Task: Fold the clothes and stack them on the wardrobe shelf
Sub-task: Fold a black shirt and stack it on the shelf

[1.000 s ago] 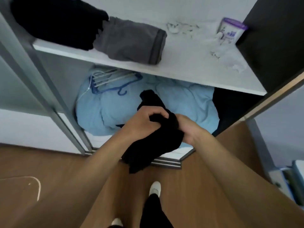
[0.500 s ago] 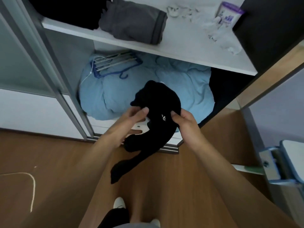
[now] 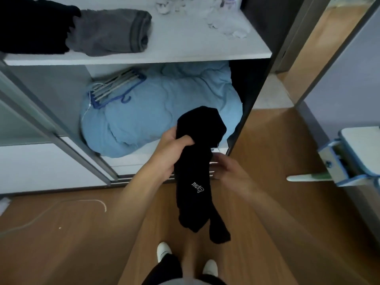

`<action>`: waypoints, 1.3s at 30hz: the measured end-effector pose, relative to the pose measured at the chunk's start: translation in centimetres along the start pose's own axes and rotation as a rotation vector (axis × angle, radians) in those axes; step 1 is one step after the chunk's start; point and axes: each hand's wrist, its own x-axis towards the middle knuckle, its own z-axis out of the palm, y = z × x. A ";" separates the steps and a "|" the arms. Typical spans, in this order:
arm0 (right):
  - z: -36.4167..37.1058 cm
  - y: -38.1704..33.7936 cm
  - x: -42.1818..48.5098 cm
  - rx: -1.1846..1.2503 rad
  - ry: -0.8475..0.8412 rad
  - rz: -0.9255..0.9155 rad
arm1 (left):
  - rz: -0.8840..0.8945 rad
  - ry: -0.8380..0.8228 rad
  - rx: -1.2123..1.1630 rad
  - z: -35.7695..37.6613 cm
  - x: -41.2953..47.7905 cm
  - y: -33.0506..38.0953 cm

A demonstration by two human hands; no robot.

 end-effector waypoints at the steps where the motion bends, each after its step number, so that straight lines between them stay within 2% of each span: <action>1: -0.7 0.7 -0.2 0.104 0.054 -0.002 | -0.003 -0.011 0.035 0.6 -0.3 -0.5; 4: -2.4 2.1 -0.6 0.186 0.130 -0.093 | -0.020 -0.064 0.097 1.5 -1.6 -1.7; 8: -3.0 2.2 -0.8 0.157 -0.057 -0.161 | -0.048 -0.080 0.114 2.1 -3.7 -3.6; 11: -2.2 2.3 -1.7 0.141 -0.221 -0.106 | -0.040 0.004 0.021 1.4 -4.6 -3.7; 13: -1.2 2.6 -2.2 0.031 -0.285 -0.116 | -0.039 0.061 -0.046 0.7 -4.9 -3.4; 15: -0.3 2.7 -2.2 0.008 -0.202 -0.099 | -0.047 0.096 -0.088 0.2 -5.0 -3.0; 17: 0.0 2.1 -2.1 0.057 -0.013 -0.076 | -0.057 0.104 -0.060 -0.1 -5.2 -2.4; 20: -0.3 0.7 -2.3 0.150 0.195 -0.087 | -0.078 0.040 0.167 -1.7 -5.6 -1.3; 22: 0.0 -0.4 -2.6 0.154 0.220 -0.119 | -0.125 -0.063 0.274 -3.7 -6.6 -0.9; 25: 1.6 -1.7 -2.9 0.038 0.165 -0.171 | -0.182 -0.151 0.282 -6.8 -8.7 -1.3; 27: 2.8 -2.6 -3.1 -0.035 0.145 -0.199 | -0.163 -0.106 0.319 -8.1 -9.8 -1.5; 29: 3.8 -2.9 -3.0 -0.082 0.102 -0.184 | -0.084 0.019 0.329 -9.1 -10.3 -1.5; 31: 4.5 -2.8 -3.1 -0.149 0.004 -0.114 | -0.003 0.179 0.236 -10.0 -10.2 -1.2; 33: 5.1 -2.0 -3.4 -0.188 -0.101 -0.003 | 0.052 0.272 0.134 -10.7 -10.0 -0.7; 36: 6.1 -0.7 -4.6 -0.109 -0.201 0.116 | 0.076 0.262 0.127 -10.9 -10.0 -0.7; 39: 6.7 0.9 -5.7 -0.025 -0.216 0.184 | 0.068 0.313 0.014 -10.5 -10.3 -1.2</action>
